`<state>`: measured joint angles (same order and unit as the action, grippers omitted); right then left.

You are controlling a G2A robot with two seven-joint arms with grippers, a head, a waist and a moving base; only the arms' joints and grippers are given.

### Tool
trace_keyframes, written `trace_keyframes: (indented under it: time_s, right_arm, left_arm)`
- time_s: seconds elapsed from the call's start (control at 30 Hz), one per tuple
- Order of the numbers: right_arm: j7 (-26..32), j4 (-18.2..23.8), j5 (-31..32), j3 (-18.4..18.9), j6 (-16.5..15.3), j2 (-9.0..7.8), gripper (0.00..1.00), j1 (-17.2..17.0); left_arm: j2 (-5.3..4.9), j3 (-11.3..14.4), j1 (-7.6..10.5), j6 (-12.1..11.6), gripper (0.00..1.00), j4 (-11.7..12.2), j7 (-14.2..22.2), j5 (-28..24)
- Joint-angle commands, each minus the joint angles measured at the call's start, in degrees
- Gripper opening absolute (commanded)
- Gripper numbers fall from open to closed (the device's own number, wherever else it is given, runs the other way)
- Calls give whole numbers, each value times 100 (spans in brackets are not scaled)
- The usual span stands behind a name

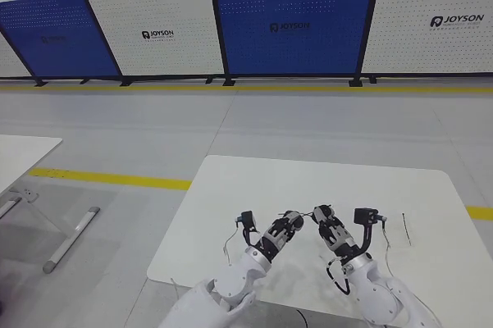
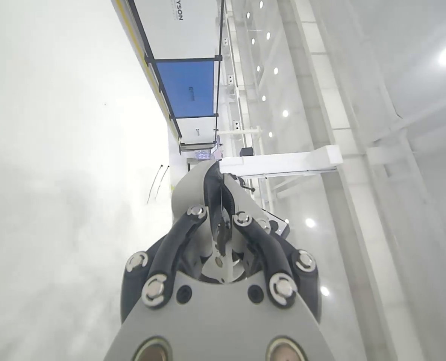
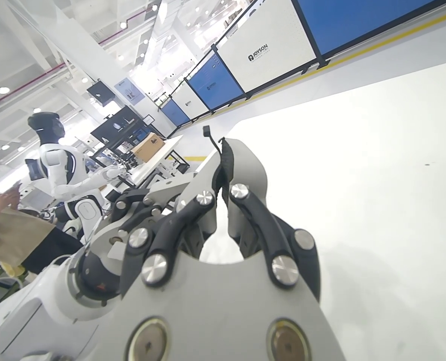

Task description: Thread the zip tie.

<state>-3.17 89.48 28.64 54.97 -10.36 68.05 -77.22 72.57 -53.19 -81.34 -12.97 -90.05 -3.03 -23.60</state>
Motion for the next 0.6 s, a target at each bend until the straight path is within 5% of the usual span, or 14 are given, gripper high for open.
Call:
trace_keyframes:
  time_s: [0.0, 0.37, 0.57]
  right_arm:
    - [-10, -15, 7, 27, 2, 10, 0, -7]
    - [-229, 315, 361, 370, 109, 0, 0, -315]
    - [-178, 336, 514, 418, 214, -7, 0, -331]
  left_arm:
    - [5, -37, -8, -28, 0, -9, -1, -49]
    - [8, 12, -52, -176, 0, 225, -501, 1496]
    - [8, 18, -57, -179, 0, 224, -497, 1522]
